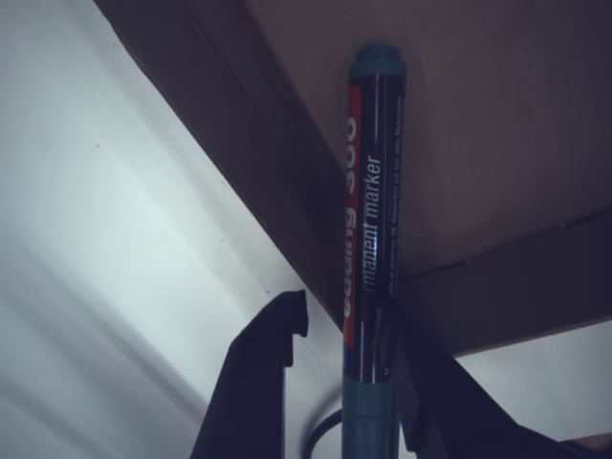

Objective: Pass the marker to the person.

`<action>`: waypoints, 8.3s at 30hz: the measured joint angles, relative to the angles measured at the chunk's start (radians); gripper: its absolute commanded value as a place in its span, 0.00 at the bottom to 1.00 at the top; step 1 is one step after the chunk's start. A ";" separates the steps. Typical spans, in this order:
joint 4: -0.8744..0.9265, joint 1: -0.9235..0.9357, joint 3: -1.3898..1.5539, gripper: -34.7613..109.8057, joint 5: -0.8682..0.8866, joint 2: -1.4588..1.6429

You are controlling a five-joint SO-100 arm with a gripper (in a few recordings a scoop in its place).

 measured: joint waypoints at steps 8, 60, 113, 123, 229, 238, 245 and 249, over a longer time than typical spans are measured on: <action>0.020 -0.018 0.052 0.32 0.017 0.006; 0.008 0.009 -0.014 0.33 0.021 -0.078; 0.130 0.138 -0.288 0.21 -0.439 0.213; -0.202 0.150 -0.144 0.21 -0.828 0.321; -0.311 -0.031 -0.222 0.38 -0.713 0.127; -0.334 -0.031 -0.199 0.38 -0.706 0.130; -0.341 -0.037 -0.190 0.37 -0.703 0.132; -0.341 -0.037 -0.190 0.37 -0.699 0.132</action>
